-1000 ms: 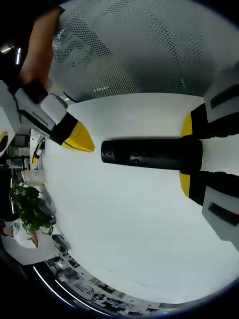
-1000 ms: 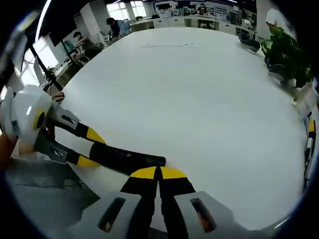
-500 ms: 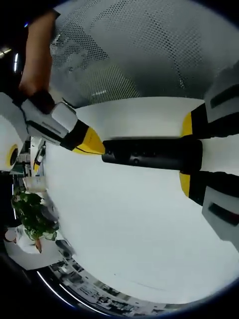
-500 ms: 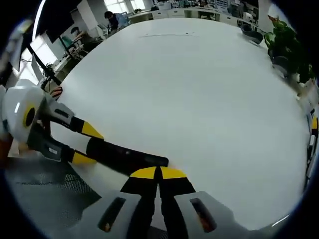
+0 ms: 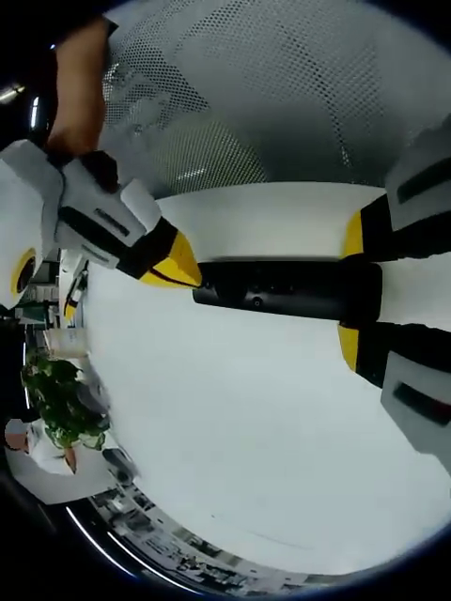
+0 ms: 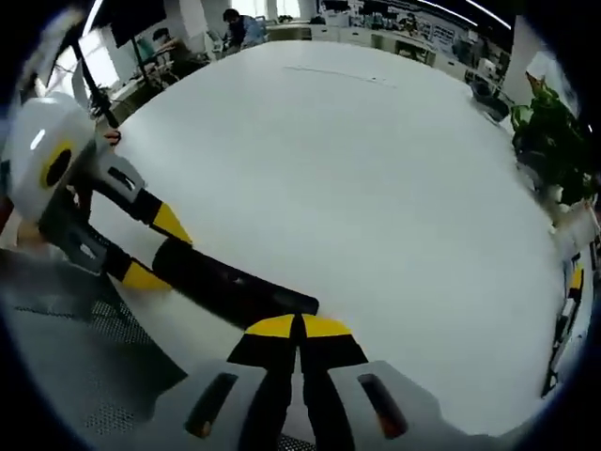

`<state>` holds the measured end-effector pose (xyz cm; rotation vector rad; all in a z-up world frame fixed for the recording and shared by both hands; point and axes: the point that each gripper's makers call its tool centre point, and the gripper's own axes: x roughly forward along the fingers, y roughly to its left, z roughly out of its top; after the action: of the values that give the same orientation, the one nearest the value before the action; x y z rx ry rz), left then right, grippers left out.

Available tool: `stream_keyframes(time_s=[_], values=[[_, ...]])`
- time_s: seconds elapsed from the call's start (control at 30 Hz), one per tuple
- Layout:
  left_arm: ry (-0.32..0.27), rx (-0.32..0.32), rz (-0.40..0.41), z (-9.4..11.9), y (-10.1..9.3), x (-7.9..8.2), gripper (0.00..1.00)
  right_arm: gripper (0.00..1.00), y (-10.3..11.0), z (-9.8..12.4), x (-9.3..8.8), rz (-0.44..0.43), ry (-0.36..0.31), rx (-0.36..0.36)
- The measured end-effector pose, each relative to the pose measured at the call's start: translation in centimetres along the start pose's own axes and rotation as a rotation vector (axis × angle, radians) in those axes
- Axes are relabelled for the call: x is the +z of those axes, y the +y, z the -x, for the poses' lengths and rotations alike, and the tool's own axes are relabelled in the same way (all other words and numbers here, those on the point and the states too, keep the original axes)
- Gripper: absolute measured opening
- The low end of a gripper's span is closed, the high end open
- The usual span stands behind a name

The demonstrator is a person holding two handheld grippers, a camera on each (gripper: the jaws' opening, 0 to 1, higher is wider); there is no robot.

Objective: Press the specified remote control buttons in sequence, fully releasing each button before pressing the next.

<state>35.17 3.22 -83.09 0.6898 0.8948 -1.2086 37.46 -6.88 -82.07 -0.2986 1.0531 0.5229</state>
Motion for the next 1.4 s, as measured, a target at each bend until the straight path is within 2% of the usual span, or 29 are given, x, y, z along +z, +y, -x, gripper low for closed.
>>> stream_keyframes(time_s=[0.07, 0.23, 0.4, 0.53, 0.67, 0.97, 1.4], values=[[0.0, 0.0, 0.0, 0.0, 0.0, 0.0, 0.24, 0.0, 0.1, 0.0, 0.0, 0.036, 0.001, -0.009], [0.001, 0.0, 0.001, 0.0, 0.0, 0.0, 0.24, 0.0, -0.3, -0.1, 0.1, -0.033, -0.034, 0.01], [-0.004, 0.0, 0.003, 0.0, 0.0, 0.0, 0.24, 0.0, -0.2, -0.1, 0.1, -0.027, -0.036, 0.01], [-0.005, 0.001, 0.0, 0.0, 0.0, 0.0, 0.24, 0.0, -0.4, -0.1, 0.1, -0.108, -0.044, 0.035], [-0.006, 0.0, -0.003, 0.0, 0.0, 0.0, 0.24, 0.0, -0.4, 0.0, 0.1, -0.136, -0.04, 0.054], [-0.009, -0.001, -0.003, 0.0, 0.0, 0.0, 0.24, 0.0, -0.2, 0.0, 0.1, -0.107, -0.032, 0.051], [-0.01, -0.001, -0.003, 0.0, 0.0, 0.0, 0.24, 0.0, 0.9, 0.0, 0.1, -0.129, -0.024, 0.109]])
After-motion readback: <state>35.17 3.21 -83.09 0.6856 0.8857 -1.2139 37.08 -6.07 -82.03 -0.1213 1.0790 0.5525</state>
